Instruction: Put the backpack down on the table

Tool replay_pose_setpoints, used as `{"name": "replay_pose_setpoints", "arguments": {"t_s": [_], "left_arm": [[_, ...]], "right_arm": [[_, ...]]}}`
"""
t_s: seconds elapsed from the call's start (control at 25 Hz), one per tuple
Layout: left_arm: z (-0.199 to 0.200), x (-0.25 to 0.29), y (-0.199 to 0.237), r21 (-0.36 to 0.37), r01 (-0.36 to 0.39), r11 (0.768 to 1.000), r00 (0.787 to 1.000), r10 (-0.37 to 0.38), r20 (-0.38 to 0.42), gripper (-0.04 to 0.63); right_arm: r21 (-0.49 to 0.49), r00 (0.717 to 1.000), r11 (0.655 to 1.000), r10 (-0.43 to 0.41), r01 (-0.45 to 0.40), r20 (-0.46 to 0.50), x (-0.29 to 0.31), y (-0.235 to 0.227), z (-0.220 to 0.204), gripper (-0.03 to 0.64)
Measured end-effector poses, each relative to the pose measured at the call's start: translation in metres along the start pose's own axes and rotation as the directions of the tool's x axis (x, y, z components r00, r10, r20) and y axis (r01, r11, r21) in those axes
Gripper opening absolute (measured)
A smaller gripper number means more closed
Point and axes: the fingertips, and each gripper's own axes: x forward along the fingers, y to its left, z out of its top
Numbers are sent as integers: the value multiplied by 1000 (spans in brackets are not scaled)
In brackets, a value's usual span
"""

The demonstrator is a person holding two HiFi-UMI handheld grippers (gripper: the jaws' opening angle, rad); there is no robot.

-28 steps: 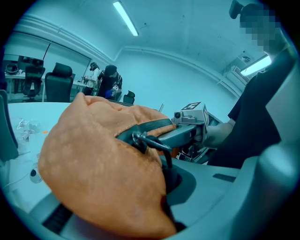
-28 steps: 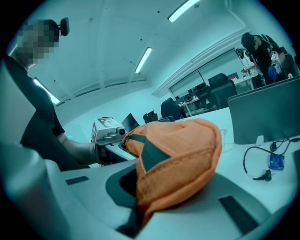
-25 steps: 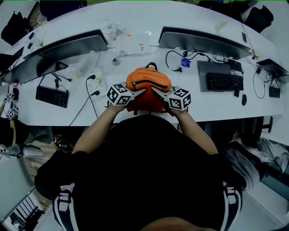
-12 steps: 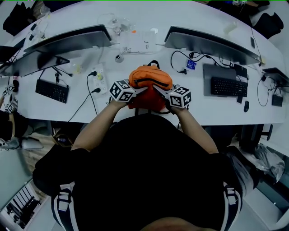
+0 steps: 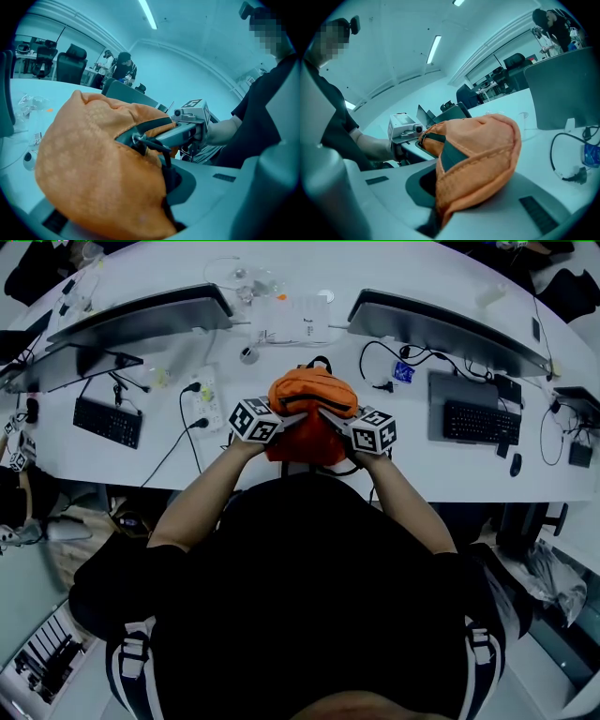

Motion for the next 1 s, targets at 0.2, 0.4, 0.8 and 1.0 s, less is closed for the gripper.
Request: {"name": "replay_pose_setpoints", "arguments": {"t_s": [0.2, 0.4, 0.8, 1.0], "left_arm": [[-4, 5, 14, -39, -4, 999, 1000, 4, 1, 28], [-7, 8, 25, -74, -6, 997, 1000, 7, 6, 29], [-20, 17, 47, -102, -12, 995, 1000, 11, -12, 29], [-24, 20, 58, -102, -47, 994, 999, 47, -7, 31]], "right_arm": [[15, 1000, 1000, -4, 4, -14, 9, -12, -2, 25], [15, 1000, 1000, -2, 3, -28, 17, -20, -4, 25], [16, 997, 1000, -22, 23, -68, 33, -36, -13, 25], [13, 996, 999, -35, 37, -85, 40, -46, -17, 25]]}}
